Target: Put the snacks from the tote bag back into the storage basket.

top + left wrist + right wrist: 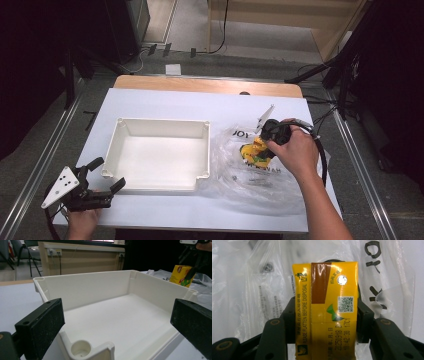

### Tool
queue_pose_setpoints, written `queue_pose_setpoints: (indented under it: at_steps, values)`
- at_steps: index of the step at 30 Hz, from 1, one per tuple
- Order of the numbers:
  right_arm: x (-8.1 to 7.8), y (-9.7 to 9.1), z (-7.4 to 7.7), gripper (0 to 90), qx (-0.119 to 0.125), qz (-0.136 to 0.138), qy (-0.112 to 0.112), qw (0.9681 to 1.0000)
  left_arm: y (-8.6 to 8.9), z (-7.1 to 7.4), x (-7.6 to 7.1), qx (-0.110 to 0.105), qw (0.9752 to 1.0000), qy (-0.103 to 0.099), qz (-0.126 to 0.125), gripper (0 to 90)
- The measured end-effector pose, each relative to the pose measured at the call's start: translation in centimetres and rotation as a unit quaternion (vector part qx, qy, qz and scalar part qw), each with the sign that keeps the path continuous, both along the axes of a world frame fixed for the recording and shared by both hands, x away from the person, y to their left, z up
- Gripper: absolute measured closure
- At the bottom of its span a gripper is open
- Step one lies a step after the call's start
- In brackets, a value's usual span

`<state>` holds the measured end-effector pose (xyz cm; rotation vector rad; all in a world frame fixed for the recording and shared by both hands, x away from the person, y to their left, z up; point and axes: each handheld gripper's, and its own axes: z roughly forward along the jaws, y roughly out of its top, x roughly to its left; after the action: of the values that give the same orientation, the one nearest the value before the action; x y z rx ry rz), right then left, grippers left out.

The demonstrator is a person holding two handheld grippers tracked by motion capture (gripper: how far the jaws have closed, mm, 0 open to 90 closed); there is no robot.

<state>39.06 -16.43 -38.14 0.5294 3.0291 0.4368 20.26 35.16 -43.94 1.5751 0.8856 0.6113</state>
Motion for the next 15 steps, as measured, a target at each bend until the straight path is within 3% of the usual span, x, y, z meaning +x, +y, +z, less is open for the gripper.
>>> queue_pose_setpoints:
  at_steps: [5, 7, 15]
  values:
    - [0.0, 0.1, 0.5, 52.0, 0.004, 0.005, 0.006, 1.0000, 0.1, 0.0, 0.0, -0.003, 1.0000, 0.001, -0.003, 0.0]
    - [0.0, 0.0, 1.0, 52.0, 0.000, 0.010, -0.001, 0.9999, 0.0, 0.0, 0.0, 0.006, 1.0000, 0.000, -0.004, 0.0]
    - [-0.4, 0.2, 2.7, 52.1, 0.004, 0.011, -0.008, 0.9999, -0.1, 0.0, 0.1, 0.007, 1.0000, 0.001, -0.006, 0.0]
